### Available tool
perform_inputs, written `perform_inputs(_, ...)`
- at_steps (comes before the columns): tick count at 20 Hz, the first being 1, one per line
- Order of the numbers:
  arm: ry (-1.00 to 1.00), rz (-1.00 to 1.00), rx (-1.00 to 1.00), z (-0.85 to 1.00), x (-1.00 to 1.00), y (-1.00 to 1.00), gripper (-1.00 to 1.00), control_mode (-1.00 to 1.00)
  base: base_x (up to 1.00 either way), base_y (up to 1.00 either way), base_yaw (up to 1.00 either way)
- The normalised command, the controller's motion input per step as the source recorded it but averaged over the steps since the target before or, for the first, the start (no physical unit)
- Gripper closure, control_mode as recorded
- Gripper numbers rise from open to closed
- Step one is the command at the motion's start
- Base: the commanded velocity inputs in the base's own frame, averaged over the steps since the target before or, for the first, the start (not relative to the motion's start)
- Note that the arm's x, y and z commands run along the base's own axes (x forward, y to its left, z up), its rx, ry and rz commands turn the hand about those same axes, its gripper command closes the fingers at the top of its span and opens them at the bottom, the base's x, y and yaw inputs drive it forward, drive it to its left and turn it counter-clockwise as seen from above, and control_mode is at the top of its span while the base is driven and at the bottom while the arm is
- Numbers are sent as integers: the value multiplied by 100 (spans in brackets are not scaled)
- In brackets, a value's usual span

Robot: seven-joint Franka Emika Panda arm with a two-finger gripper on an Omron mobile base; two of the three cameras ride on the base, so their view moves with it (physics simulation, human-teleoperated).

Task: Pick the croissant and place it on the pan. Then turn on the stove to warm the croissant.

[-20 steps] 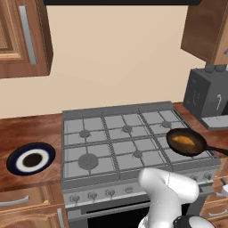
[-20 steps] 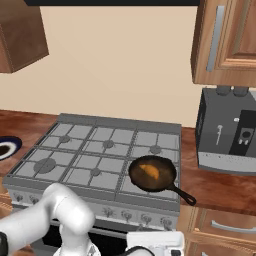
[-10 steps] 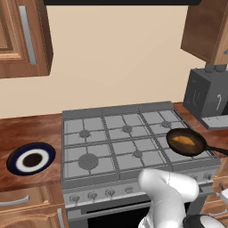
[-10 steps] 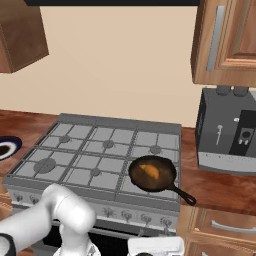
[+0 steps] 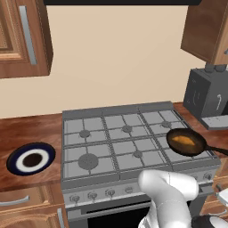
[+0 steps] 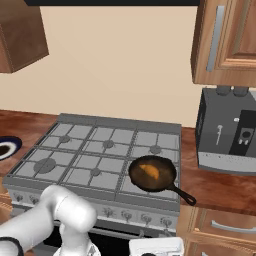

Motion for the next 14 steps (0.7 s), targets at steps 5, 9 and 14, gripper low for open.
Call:
perform_inputs(5,0,0,1,-7,26,0,-100,-100,0,0,0)
perform_inputs(9,2,0,6,-7,29,-1,-100,-100,0,0,0)
perform_inputs(14,5,0,9,-7,20,-5,-100,-100,0,0,0)
